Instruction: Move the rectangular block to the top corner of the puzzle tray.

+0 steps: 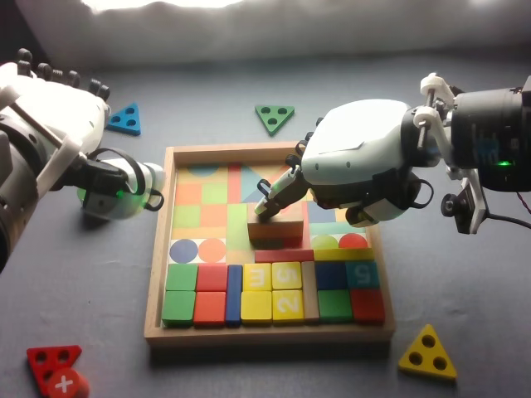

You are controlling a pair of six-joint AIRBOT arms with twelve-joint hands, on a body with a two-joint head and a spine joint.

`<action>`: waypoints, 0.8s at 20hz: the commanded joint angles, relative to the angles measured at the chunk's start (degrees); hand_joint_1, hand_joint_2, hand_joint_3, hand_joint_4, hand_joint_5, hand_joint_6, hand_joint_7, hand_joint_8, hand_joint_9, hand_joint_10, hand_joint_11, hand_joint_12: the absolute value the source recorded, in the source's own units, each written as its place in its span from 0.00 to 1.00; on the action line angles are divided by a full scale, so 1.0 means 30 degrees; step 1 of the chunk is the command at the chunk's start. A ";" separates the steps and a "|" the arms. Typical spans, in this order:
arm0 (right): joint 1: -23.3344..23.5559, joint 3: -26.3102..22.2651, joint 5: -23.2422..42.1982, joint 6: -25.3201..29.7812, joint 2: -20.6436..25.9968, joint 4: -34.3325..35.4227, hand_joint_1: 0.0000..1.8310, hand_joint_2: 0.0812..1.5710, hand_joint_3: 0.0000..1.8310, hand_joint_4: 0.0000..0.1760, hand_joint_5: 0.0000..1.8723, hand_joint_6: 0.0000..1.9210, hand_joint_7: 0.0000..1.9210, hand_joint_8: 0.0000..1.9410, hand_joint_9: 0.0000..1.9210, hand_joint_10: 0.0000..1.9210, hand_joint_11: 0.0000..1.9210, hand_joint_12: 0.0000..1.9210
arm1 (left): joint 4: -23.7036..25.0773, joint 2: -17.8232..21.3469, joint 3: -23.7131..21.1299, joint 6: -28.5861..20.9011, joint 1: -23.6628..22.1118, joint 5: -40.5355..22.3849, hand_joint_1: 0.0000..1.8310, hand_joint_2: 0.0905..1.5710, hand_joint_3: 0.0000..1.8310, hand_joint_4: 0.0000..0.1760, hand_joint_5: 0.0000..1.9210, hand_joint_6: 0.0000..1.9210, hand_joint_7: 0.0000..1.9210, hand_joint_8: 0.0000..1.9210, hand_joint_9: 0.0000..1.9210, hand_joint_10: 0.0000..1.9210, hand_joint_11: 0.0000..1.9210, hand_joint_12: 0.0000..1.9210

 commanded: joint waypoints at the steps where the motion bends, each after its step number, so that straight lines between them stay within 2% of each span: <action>1: -0.0033 0.0036 0.0507 0.0007 0.0142 0.0411 0.92 0.75 0.00 0.00 0.29 0.00 0.74 1.00 0.78 1.00 0.81 1.00 | 0.1560 0.0214 -0.0135 0.0089 -0.0180 -0.0404 0.00 0.82 0.00 0.00 0.13 0.00 0.11 0.00 0.08 0.00 0.00 0.14; 3: -0.0088 0.0034 0.0507 0.0009 0.0144 0.0411 0.92 0.75 0.00 0.00 0.29 0.00 0.74 1.00 0.77 1.00 0.81 1.00 | 0.1338 0.0309 -0.0178 0.0147 -0.0251 -0.0167 0.00 0.82 0.00 0.00 0.14 0.00 0.12 0.00 0.10 0.00 0.00 0.18; 10: -0.0174 0.0032 0.0513 0.0091 0.0363 0.0305 0.93 0.75 0.00 0.00 0.28 0.00 0.75 1.00 0.79 1.00 0.82 1.00 | 0.1340 0.0348 -0.0186 0.0192 -0.0295 -0.0058 0.00 0.82 0.00 0.00 0.15 0.00 0.13 0.01 0.10 0.00 0.00 0.18; 11: -0.0174 0.0032 0.0517 0.0093 0.0438 0.0261 0.93 0.74 0.00 0.00 0.27 0.00 0.75 1.00 0.79 1.00 0.82 1.00 | 0.1317 0.0403 -0.0201 0.0242 -0.0337 0.0066 0.00 0.82 0.00 0.00 0.13 0.00 0.12 0.00 0.09 0.00 0.00 0.14; 13: -0.0174 0.0034 0.0538 0.0160 0.0533 -0.0018 0.93 0.74 0.00 0.00 0.27 0.00 0.74 1.00 0.78 1.00 0.81 1.00 | 0.1329 0.0409 -0.0201 0.0408 -0.0354 0.0011 0.00 0.82 0.00 0.00 0.12 0.00 0.11 0.00 0.08 0.00 0.00 0.13; 14: -0.0176 0.0034 0.0559 0.0195 0.0589 -0.0200 0.93 0.74 0.00 0.00 0.28 0.00 0.74 1.00 0.78 1.00 0.81 1.00 | 0.1337 0.0376 -0.0190 0.0506 -0.0373 -0.0087 0.00 0.82 0.00 0.00 0.13 0.00 0.12 0.00 0.09 0.00 0.00 0.16; 16: -0.0169 0.0032 0.0635 0.0429 0.0715 -0.0213 0.93 0.74 0.00 0.00 0.30 0.01 0.73 1.00 0.78 1.00 0.82 1.00 | 0.1319 0.0378 -0.0188 0.0655 -0.0371 -0.0136 0.00 0.82 0.00 0.00 0.13 0.00 0.12 0.00 0.09 0.00 0.00 0.17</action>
